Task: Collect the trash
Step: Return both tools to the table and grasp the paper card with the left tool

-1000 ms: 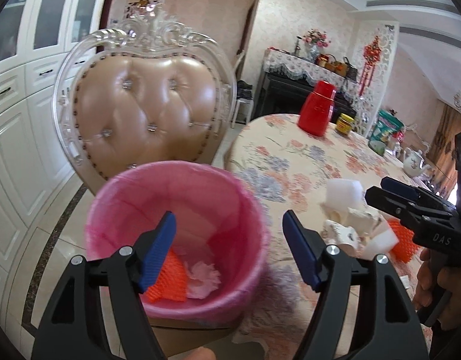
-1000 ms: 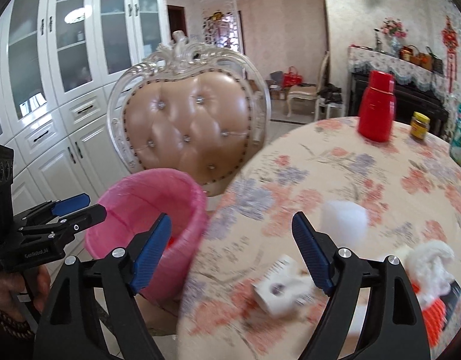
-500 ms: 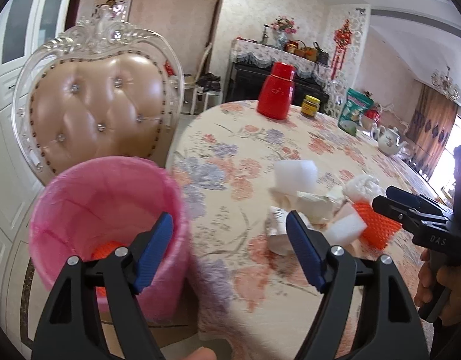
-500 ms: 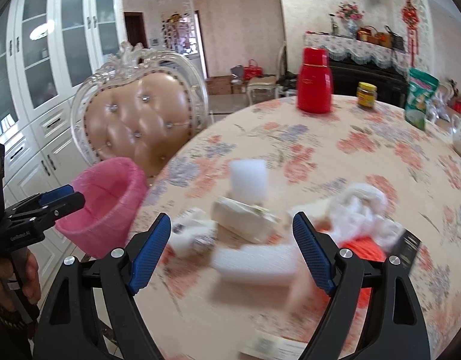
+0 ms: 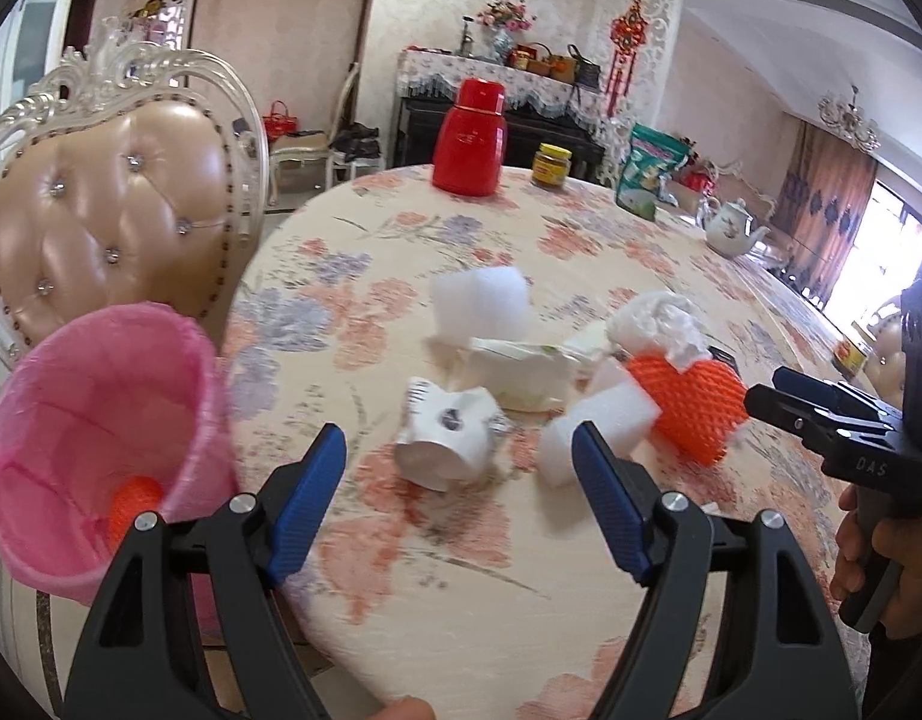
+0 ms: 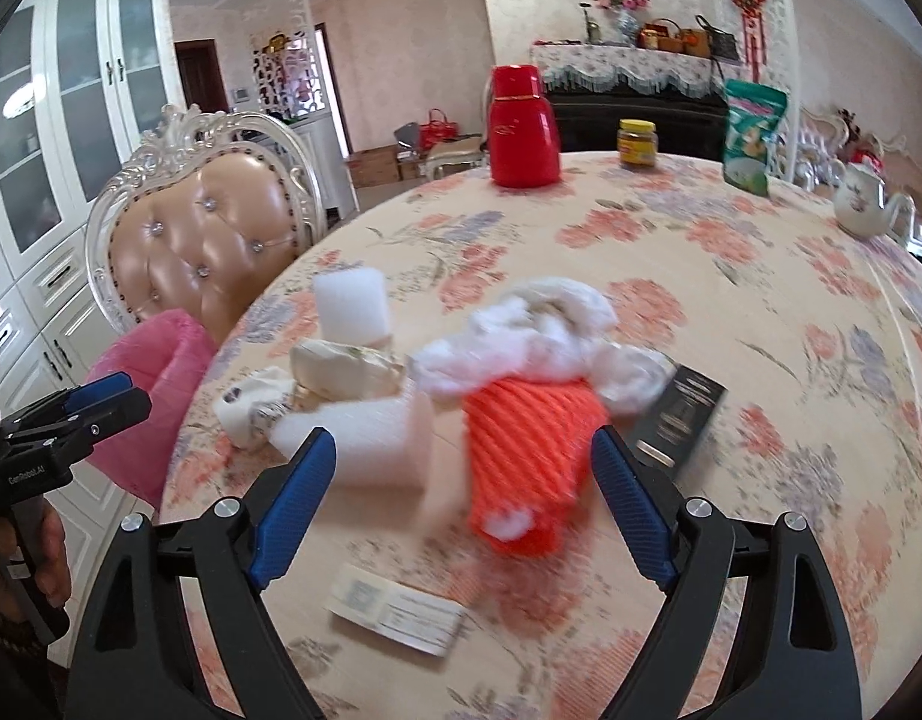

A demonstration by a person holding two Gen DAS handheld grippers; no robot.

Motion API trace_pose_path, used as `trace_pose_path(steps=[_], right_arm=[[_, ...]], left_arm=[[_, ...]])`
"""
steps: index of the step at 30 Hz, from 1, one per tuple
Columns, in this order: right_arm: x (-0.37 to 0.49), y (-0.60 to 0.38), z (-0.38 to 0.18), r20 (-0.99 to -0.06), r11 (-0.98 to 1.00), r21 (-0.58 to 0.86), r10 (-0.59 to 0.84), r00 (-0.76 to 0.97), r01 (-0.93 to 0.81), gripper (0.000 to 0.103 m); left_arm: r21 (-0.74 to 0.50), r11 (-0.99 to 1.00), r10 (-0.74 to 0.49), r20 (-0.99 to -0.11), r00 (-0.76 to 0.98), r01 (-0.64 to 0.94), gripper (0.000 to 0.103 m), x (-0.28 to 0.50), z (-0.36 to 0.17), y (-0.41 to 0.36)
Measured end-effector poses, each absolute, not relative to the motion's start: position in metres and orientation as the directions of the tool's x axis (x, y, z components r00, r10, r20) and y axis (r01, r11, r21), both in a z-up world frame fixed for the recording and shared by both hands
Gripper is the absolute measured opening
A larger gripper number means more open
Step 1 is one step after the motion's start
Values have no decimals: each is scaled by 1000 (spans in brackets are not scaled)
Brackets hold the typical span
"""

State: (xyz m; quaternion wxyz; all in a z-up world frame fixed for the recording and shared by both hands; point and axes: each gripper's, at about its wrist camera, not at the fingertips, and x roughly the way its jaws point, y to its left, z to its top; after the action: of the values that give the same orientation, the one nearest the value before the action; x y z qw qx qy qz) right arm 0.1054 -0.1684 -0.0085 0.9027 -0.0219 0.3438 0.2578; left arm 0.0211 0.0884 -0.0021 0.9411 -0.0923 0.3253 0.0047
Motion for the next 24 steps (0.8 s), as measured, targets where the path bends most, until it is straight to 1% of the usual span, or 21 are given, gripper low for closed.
trace_pose_path(steps=[16,24], right_arm=[[98,-229,-30,-660,911,145,380,648,-386,82],[93,-262,-36,-670,932,146,339,660,-331,83]], left_arm=[[-177,979,-196,-680,707,101,75,35,-39,-9],[-190,971,-237,-713,660,143,75,42,-56,-53]])
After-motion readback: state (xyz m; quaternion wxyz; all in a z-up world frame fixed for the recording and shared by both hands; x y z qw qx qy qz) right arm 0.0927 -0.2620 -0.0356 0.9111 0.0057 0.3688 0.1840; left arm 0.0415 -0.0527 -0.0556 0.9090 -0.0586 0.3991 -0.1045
